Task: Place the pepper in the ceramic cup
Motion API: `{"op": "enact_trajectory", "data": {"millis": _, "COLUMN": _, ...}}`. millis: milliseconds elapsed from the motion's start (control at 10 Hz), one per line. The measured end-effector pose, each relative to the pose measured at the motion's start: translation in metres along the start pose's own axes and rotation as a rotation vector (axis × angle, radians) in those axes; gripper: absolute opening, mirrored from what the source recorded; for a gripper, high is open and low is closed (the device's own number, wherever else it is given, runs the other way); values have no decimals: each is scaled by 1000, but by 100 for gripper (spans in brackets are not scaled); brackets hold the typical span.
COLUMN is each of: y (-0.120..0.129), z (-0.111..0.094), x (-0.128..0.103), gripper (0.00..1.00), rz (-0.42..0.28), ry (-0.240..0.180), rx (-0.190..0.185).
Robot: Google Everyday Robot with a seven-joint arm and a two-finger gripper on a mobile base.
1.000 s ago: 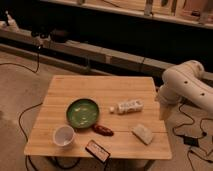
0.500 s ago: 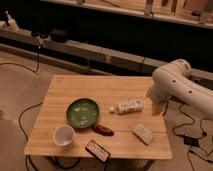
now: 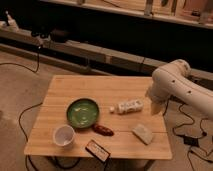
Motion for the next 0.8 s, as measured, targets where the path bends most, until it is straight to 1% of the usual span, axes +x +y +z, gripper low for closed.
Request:
{"op": "enact_trajectory", "data": {"millis": 200, "y": -4, "z": 17, "x": 1, "gripper": 65, "rz": -12, "ry": -22, "rx": 11}}
{"op": "enact_trajectory", "data": {"millis": 500, "y": -14, "z": 51, "x": 9, "gripper": 65, "rz": -33, "ry": -40, "rx": 51}}
{"op": "enact_trajectory", "data": {"millis": 700, "y": -22, "z": 67, "x": 5, "gripper": 65, "rz": -71, "ry": -74, "rx": 90}}
{"op": "enact_trajectory", "data": {"millis": 800, "y": -24, "z": 72, "x": 1, "gripper": 65, "rz": -88, "ry": -94, "rx": 98}}
